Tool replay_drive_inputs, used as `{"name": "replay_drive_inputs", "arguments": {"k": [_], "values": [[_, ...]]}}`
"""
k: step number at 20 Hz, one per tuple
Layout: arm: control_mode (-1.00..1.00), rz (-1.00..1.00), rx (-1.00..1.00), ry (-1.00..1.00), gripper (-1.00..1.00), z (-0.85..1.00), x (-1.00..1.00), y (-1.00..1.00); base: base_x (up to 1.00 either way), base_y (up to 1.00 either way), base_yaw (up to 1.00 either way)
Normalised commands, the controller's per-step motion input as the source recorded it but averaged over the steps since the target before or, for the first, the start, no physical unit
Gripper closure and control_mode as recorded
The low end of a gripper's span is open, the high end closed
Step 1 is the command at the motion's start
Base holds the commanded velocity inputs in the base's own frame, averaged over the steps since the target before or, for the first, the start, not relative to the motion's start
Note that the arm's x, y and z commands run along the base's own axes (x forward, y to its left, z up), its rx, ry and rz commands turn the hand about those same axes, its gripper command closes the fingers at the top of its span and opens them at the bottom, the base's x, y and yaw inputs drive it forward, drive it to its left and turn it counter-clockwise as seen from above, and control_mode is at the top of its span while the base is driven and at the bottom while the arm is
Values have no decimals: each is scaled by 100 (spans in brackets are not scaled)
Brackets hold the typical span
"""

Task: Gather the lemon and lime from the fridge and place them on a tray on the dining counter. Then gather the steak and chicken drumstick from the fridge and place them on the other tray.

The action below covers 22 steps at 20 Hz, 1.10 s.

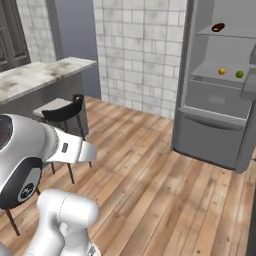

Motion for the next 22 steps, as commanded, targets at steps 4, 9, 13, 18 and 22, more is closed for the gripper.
{"name": "replay_drive_inputs", "arguments": {"k": [4,9,13,18,22], "values": [[100,0,0,0,-100,0,0,0,64,1,-26],[100,0,0,0,-100,0,0,0,67,0,-20],[100,0,0,0,-100,0,0,0,81,3,-17],[100,0,0,0,-100,0,0,0,81,1,-12],[100,0,0,0,-100,0,0,0,77,0,-10]]}}
